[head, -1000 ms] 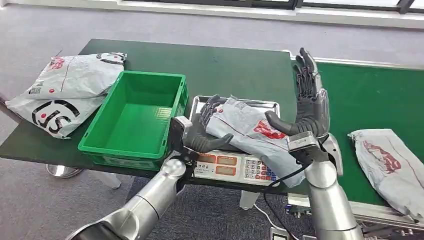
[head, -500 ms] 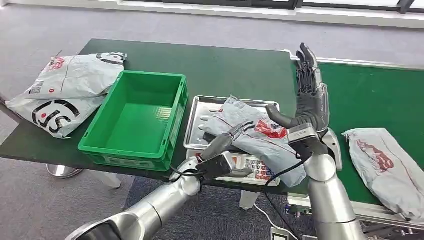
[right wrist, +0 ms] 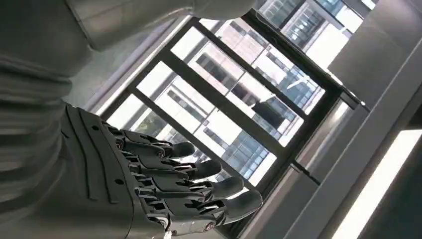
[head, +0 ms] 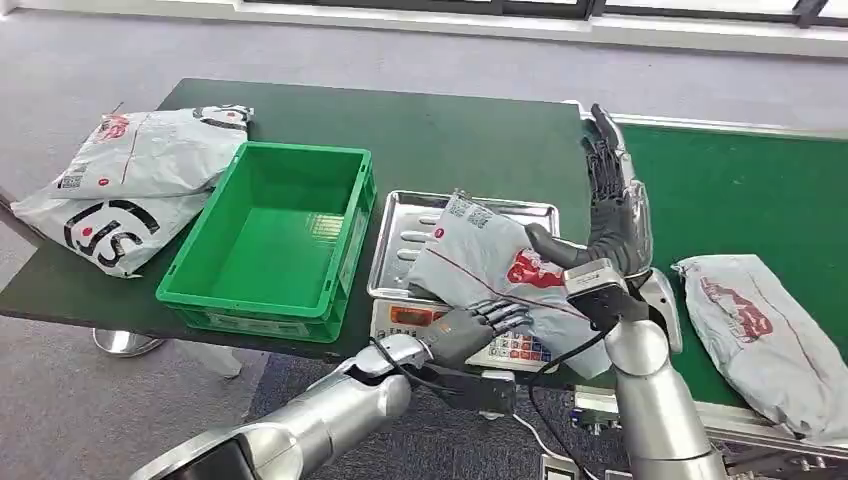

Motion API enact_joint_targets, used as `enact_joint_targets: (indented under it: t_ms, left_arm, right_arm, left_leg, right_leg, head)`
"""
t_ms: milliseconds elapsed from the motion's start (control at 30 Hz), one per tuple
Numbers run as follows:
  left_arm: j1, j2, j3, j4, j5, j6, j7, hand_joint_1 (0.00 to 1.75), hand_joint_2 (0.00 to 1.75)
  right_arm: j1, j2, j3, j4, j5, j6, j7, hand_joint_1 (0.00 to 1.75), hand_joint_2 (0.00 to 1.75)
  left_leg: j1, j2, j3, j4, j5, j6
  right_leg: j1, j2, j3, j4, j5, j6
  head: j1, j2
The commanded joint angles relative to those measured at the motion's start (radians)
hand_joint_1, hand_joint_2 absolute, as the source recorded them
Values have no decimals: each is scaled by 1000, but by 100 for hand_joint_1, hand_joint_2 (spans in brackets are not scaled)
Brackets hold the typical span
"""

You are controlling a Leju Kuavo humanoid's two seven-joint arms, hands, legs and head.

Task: Moved the parcel from conveyor to table for the left to box.

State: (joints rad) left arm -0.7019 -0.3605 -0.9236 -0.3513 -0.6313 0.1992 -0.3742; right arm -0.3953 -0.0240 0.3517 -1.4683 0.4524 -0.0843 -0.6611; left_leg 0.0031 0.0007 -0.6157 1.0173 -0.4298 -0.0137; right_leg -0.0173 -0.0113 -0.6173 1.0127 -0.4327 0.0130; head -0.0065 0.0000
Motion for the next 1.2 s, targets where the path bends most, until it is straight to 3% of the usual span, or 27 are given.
enact_joint_targets:
  t_ms: [33, 100, 200, 300, 333, 433, 533, 700, 767, 867, 900, 1067, 1200]
  left_arm:
    - [-29, 28, 63, 73, 1, 83, 40, 0, 175]
    - [-29, 28, 63, 73, 1, 83, 40, 0, 175]
    - [-13, 29, 150, 48, 41, 237, -17, 0, 175]
    - [3, 26, 304, 9, 133, 462, -168, 0, 175]
    - [2, 36, 347, -14, 126, 499, -209, 0, 175]
    - [58, 11, 636, -156, -31, 499, -324, 0, 175]
    - [51, 27, 502, -250, 91, 495, -324, 0, 175]
    - [-84, 11, 368, -73, 126, 387, -318, 0, 175]
    - [-141, 11, 212, -1, 71, 84, -194, 0, 175]
    - [-152, 11, 135, 17, 29, 21, -139, 0, 175]
    - [-141, 11, 95, 11, 57, -77, -77, 0, 175]
    - [-132, 11, -50, 20, 140, -251, 45, 0, 175]
    - [-133, 11, -123, 17, 157, -263, 84, 0, 175]
  right_arm:
    - [0, -9, -33, 5, 13, 1, 3, 0, 175]
    - [0, -9, -33, 5, 13, 1, 3, 0, 175]
    - [-8, -5, -28, 13, 12, -2, 3, 0, 175]
    - [-25, 6, -12, 28, 8, -1, 14, 0, 175]
    - [-34, 7, -3, 39, 5, -2, 17, 0, 175]
    - [-59, 9, 19, 80, -12, -9, 12, 0, 175]
    - [-74, 7, 38, 115, -26, -12, -2, 0, 175]
    - [-91, 4, 59, 151, -42, -12, -21, 0, 175]
    - [-110, 3, 73, 171, -52, 0, -34, 0, 175]
    - [-117, 2, 73, 178, -54, 2, -35, 0, 175]
    - [-102, -3, 67, 163, -54, 1, -34, 0, 175]
    - [-83, -11, 53, 146, -47, 7, -37, 0, 175]
    - [-79, -9, 47, 143, -43, 9, -37, 0, 175]
  left_leg:
    - [1, 2, 2, -1, 0, 0]
    - [0, 2, 2, -1, 0, 0]
    - [0, 1, 1, 0, 0, 0]
    - [0, 2, 1, 0, 0, 0]
    - [0, 3, 2, -1, 0, 0]
    - [0, 4, 1, -1, 0, 0]
    - [0, 3, 1, -1, 0, 0]
    - [1, 2, 0, 0, 0, 0]
    - [1, 2, 0, 0, 1, 0]
    - [1, 1, 0, 0, 1, 2]
    - [0, 1, 0, 0, 1, 2]
    - [0, 1, 2, -1, 1, 2]
    - [1, 0, 1, 0, 1, 2]
  right_leg:
    - [1, 3, 2, -2, 1, -1]
    - [0, 2, 1, -1, 0, -1]
    - [0, 2, 1, -1, 0, -1]
    - [0, 2, 1, -1, 1, -1]
    - [0, 4, 1, -1, 1, -1]
    - [0, 5, 0, -1, 1, -1]
    - [1, 3, 1, -1, 1, -1]
    - [1, 2, 1, 0, 1, -1]
    - [1, 2, 1, -1, 1, -2]
    - [1, 1, 1, -1, 1, -1]
    - [0, 0, 1, 0, 1, 0]
    - [0, 1, 3, -2, 1, -1]
    - [1, 0, 2, -1, 1, -1]
  head:
    - [0, 0]
    - [0, 0]
    - [0, 0]
    - [0, 0]
    - [0, 0]
    - [0, 0]
    - [0, 0]
    - [0, 0]
    - [0, 0]
    - [0, 0]
    - [0, 0]
    - [0, 0]
    - [0, 0]
